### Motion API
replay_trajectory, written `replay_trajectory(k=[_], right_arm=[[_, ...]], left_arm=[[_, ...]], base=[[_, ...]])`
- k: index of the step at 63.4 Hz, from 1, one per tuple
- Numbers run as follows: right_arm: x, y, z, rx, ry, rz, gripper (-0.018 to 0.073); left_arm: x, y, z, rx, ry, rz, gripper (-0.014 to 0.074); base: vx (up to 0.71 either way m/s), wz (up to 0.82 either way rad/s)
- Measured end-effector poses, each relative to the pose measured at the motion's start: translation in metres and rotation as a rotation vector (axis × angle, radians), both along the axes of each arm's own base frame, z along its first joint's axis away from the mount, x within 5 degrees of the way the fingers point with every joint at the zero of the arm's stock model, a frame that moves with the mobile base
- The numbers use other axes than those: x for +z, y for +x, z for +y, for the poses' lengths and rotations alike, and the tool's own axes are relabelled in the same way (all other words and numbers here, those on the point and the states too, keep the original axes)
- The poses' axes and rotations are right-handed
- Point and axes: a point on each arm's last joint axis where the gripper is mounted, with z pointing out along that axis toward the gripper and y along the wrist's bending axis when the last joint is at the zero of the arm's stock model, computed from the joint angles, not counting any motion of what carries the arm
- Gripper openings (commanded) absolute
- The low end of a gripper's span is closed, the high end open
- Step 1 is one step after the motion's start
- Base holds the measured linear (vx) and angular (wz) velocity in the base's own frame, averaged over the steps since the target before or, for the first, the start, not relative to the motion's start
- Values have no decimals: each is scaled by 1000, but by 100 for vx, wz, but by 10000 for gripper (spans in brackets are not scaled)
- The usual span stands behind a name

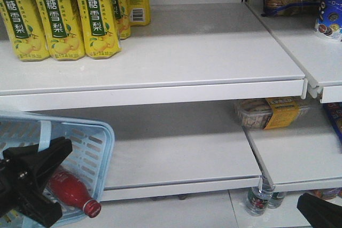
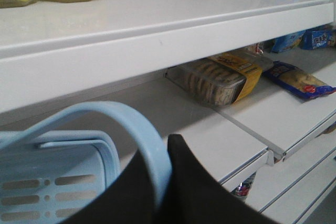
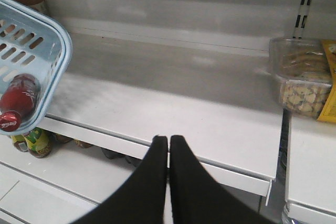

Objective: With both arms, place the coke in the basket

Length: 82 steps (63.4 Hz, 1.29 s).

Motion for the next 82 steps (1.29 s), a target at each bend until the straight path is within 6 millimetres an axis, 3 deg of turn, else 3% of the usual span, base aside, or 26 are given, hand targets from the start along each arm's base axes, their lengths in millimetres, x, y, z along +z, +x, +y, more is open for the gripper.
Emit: replay_trajectory(k=[33, 82], right_arm=[[0, 0, 0, 0, 0, 0, -5], [0, 0, 0, 0, 0, 0, -5]], left_arm=[[-42, -41, 27, -4, -23, -83, -6], [-35, -45, 39, 86, -120, -134, -6]], base=[[0, 0], [0, 0]])
